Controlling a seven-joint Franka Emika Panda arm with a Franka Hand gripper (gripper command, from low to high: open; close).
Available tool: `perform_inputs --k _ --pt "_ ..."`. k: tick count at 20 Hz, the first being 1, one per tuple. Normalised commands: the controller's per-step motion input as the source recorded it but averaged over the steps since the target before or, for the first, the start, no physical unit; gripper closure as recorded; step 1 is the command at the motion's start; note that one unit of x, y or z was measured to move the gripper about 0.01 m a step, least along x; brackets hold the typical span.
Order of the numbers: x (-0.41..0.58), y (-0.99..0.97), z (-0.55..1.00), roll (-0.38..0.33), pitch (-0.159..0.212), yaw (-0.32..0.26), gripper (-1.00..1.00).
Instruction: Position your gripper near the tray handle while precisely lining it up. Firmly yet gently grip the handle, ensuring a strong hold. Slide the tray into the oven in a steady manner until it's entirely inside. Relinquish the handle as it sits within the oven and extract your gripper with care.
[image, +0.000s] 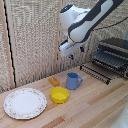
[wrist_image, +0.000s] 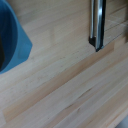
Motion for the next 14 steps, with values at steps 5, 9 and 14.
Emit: perform_inputs --k 5,9,14 --pt "0.015 -0.40 -0.10 -0.312 -0.009 0.080 -1.00" --pt "0.024 -0.39 -0.14 -0.316 0.000 0.084 -1.00" --pt "0.040 -0.43 -0.17 -0.309 0.000 0.087 -1.00"
